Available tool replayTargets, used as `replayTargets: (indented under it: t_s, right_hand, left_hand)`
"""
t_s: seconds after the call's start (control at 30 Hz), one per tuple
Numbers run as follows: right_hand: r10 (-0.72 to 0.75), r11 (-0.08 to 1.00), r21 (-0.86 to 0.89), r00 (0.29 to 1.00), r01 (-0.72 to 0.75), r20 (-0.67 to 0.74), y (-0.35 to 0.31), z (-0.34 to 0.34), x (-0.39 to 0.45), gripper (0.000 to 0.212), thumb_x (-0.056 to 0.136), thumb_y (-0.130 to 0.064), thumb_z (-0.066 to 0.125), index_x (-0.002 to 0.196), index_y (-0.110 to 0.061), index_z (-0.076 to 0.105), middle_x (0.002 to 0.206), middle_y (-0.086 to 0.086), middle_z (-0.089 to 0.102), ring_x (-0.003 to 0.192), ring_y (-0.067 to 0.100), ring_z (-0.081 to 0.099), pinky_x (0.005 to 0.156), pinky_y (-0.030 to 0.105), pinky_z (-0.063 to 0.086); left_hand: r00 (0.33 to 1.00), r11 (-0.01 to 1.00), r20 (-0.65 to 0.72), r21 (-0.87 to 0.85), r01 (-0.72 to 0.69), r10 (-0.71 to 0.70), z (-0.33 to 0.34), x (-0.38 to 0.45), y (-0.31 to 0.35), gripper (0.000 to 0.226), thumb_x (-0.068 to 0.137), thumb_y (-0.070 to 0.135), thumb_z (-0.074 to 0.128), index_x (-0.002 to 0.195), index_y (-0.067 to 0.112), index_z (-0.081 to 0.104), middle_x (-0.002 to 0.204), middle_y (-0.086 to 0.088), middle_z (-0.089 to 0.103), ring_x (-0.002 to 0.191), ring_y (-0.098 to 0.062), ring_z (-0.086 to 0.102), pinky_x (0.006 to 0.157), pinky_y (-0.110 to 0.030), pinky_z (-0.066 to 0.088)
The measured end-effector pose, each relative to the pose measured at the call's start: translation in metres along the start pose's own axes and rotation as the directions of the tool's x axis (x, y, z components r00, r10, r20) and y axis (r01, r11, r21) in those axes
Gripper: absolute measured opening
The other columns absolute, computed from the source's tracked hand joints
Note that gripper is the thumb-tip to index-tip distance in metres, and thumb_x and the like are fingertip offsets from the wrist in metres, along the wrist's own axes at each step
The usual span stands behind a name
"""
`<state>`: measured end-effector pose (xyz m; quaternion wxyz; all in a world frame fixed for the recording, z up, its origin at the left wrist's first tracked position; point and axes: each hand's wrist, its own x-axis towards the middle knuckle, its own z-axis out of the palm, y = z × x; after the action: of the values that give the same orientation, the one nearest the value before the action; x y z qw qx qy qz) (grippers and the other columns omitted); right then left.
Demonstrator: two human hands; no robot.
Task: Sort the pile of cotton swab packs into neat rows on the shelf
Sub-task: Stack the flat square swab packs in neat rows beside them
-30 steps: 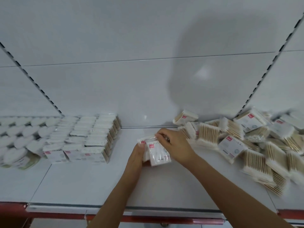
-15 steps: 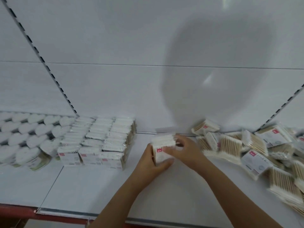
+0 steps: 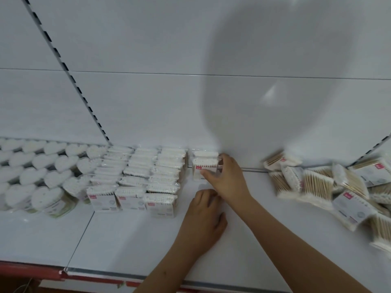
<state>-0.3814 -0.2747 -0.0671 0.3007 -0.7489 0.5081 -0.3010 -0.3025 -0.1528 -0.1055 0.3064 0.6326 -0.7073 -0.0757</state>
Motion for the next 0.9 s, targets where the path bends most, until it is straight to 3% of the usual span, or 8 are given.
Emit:
replayTargets:
  t_s: [0.2,0.37,0.5,0.57,0.63,0.73,0.8,0.9]
  right_hand:
    - [0.015,0.999,-0.03,1.0,-0.015,0.007,-0.011,0.01,0.006,0.042,0.083,-0.042,0.075,0.104,-0.01,0.056,0.092,0.004,0.061,0.084,0.018,0.058,0.069,0.027,0.042]
    - [0.007,1.0,-0.021,0.994,-0.005,0.105,-0.014,0.018,0.01,0.042,0.082,-0.04,0.073,0.108,-0.012,0.056,0.104,0.005,0.063,0.094,0.021,0.062,0.084,0.036,0.052]
    - [-0.024,0.996,-0.078,0.986,0.037,0.167,-0.011,-0.01,-0.007,0.058,0.09,-0.038,0.068,0.136,-0.011,0.046,0.126,0.006,0.051,0.108,0.022,0.056,0.092,0.034,0.048]
    - [-0.099,0.973,-0.205,0.994,0.105,0.036,-0.001,-0.04,-0.021,0.055,0.091,-0.032,0.066,0.138,-0.011,0.047,0.131,0.007,0.05,0.115,0.024,0.052,0.095,0.037,0.045]
    - [-0.192,0.929,-0.356,0.957,0.105,-0.218,0.018,-0.078,-0.033,0.049,0.086,-0.023,0.069,0.131,-0.009,0.054,0.125,0.01,0.056,0.111,0.029,0.052,0.094,0.039,0.042]
    - [-0.063,0.85,-0.49,0.887,-0.193,-0.458,0.059,-0.129,-0.046,0.055,0.08,-0.031,0.073,0.126,-0.005,0.056,0.121,0.017,0.058,0.109,0.039,0.053,0.092,0.045,0.041]
    - [0.143,0.801,-0.479,0.892,-0.359,-0.429,0.084,-0.147,-0.055,0.067,0.078,-0.041,0.077,0.127,-0.002,0.054,0.126,0.021,0.056,0.114,0.042,0.051,0.093,0.049,0.042]
    - [0.166,0.796,-0.535,0.951,-0.285,-0.26,0.107,-0.158,-0.074,0.082,0.075,-0.049,0.079,0.138,-0.004,0.049,0.142,0.018,0.048,0.125,0.042,0.043,0.099,0.05,0.04]
  left_hand:
    - [1.0,1.0,0.017,0.022,0.014,-0.014,0.0,0.0,0.0,0.039,0.086,0.029,0.051,0.121,0.012,0.057,0.118,-0.002,0.053,0.11,-0.018,0.047,0.093,-0.028,0.045]
    - [0.999,0.999,0.034,0.043,0.025,-0.026,0.001,0.0,-0.002,0.041,0.085,0.03,0.049,0.121,0.011,0.057,0.116,-0.004,0.052,0.108,-0.019,0.047,0.091,-0.031,0.046]
    - [1.0,1.0,0.007,0.015,-0.007,0.007,0.002,-0.002,-0.004,0.039,0.083,0.025,0.057,0.12,0.012,0.058,0.116,-0.004,0.054,0.108,-0.021,0.049,0.091,-0.031,0.047]
    - [1.0,1.0,-0.007,0.017,-0.023,0.023,0.004,-0.003,-0.007,0.037,0.084,0.026,0.056,0.118,0.012,0.061,0.119,-0.004,0.054,0.11,-0.022,0.049,0.094,-0.032,0.047]
    - [0.999,1.0,-0.022,0.02,-0.023,0.023,0.006,-0.003,-0.009,0.038,0.085,0.029,0.054,0.118,0.013,0.063,0.12,-0.005,0.054,0.113,-0.023,0.049,0.096,-0.033,0.046]
    - [0.999,1.0,-0.038,0.02,-0.02,0.021,0.009,-0.002,-0.011,0.041,0.085,0.033,0.051,0.118,0.013,0.065,0.122,-0.004,0.055,0.116,-0.023,0.05,0.097,-0.034,0.047]
    - [0.999,1.0,-0.042,0.022,-0.01,0.011,0.011,-0.003,-0.012,0.043,0.085,0.034,0.05,0.119,0.013,0.065,0.123,-0.004,0.055,0.117,-0.023,0.05,0.097,-0.035,0.047]
    - [0.999,1.0,-0.046,0.027,-0.005,0.007,0.009,-0.003,-0.01,0.044,0.085,0.036,0.048,0.119,0.013,0.065,0.122,-0.004,0.055,0.118,-0.024,0.05,0.097,-0.038,0.048]
